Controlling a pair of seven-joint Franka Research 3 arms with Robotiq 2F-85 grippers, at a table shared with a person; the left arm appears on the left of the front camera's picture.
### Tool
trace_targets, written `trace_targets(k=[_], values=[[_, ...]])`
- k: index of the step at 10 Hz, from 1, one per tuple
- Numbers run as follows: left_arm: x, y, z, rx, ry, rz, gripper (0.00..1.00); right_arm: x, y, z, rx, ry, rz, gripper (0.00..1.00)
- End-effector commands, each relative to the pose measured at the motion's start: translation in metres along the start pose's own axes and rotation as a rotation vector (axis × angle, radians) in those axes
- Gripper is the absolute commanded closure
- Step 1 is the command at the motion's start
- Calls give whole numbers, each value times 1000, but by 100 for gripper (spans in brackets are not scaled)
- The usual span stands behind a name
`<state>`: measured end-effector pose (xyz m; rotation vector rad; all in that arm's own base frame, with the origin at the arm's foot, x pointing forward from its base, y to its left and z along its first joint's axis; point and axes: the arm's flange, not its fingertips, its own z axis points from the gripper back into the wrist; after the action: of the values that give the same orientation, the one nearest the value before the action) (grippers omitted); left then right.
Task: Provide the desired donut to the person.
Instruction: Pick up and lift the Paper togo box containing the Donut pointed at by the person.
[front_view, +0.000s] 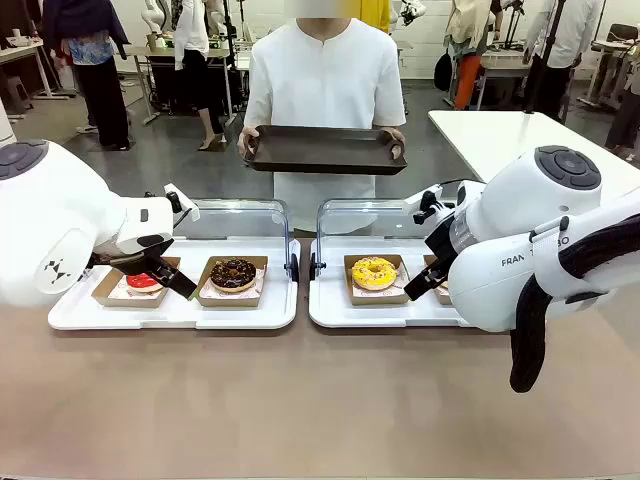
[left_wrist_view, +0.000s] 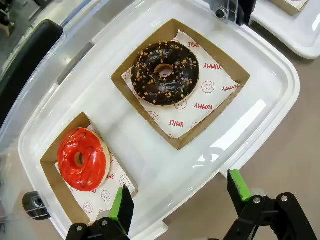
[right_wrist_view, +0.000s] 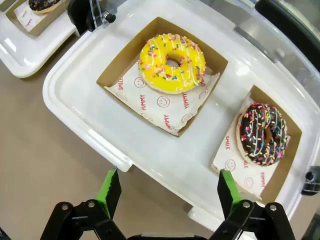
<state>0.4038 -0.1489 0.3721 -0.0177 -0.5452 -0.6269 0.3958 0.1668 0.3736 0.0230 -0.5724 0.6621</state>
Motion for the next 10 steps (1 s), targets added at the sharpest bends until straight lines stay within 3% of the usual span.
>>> trace_targets(k=[1, 10], values=[[0, 0, 0, 0, 0, 0, 0, 0, 0, 0, 0, 0, 0, 0], [0, 0, 0, 0, 0, 0, 0, 0, 0, 0, 0, 0, 0, 0]])
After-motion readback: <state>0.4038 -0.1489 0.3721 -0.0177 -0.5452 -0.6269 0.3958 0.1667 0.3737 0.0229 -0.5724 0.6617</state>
